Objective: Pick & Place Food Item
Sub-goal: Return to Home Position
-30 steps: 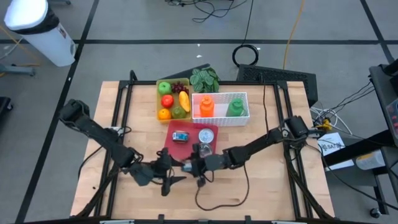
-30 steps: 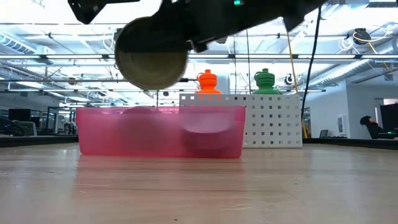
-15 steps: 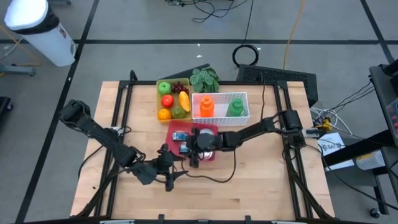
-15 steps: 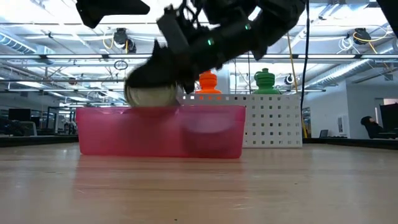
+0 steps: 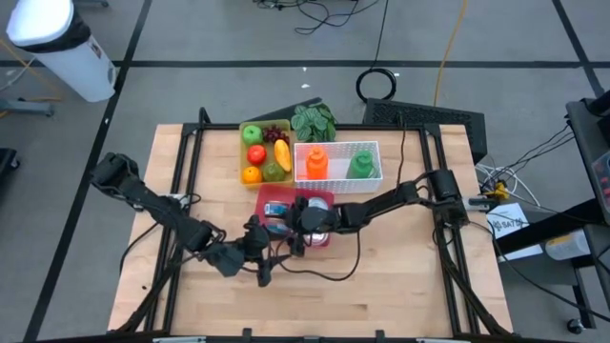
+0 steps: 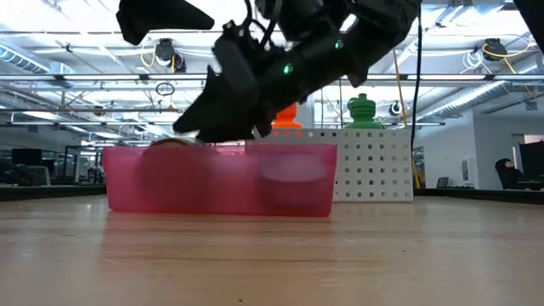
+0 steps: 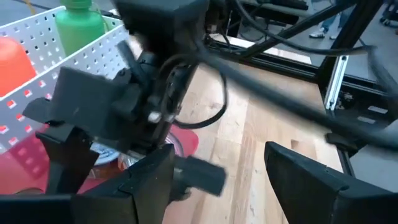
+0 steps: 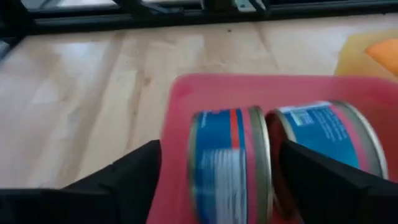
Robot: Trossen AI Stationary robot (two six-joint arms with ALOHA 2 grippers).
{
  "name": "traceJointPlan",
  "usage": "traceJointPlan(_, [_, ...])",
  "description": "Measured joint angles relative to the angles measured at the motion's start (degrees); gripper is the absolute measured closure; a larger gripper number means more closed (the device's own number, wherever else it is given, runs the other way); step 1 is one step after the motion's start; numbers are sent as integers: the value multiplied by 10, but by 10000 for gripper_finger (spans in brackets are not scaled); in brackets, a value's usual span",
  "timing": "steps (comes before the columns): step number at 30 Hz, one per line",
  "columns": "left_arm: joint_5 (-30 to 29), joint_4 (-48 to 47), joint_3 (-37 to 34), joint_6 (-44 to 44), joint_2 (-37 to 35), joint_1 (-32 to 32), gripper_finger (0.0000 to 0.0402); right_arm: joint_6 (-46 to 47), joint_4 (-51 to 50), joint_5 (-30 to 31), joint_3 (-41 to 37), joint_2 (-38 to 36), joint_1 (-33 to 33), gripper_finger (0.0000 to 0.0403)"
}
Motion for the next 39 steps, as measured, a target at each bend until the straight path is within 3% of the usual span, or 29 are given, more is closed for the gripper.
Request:
traceJointPlan(4, [10,-5,-1,32,-19,5,142,5,-60,-28,0,-43,0,75])
traceJointPlan(8, [39,-19,-1,131,-93,7,142,6,-228,-62,0,-137,1,67])
traceJointPlan(11, [44,-76,-1,258,-191,6,142,-7,-393,-61,0,-226,2,67])
traceJointPlan(14, [30,-173,-1,353,-317,-6,142,-18,-494,-57,-23,-317,15,70])
traceJointPlan(17, [24,-281,1,338,-430,-10,142,5,-535,-59,-81,-419,29,73])
traceJointPlan(20, [32,-377,-22,266,-507,-9,142,63,-526,-55,-178,-534,47,72])
traceJointPlan(22, [25,-379,-79,245,-537,-9,142,106,-486,-42,-259,-608,64,70])
traceJointPlan(26, [-11,-178,-247,262,-575,-2,142,160,-339,-29,-436,-742,92,70])
traceJointPlan(29, [6,-21,-361,295,-581,13,142,148,-218,-28,-529,-815,88,69])
traceJointPlan(33, [11,24,-439,268,-645,50,142,89,-168,-29,-591,-901,72,69])
traceJointPlan(39, [77,-91,-456,261,-799,113,142,54,-208,-30,-608,-1013,46,69])
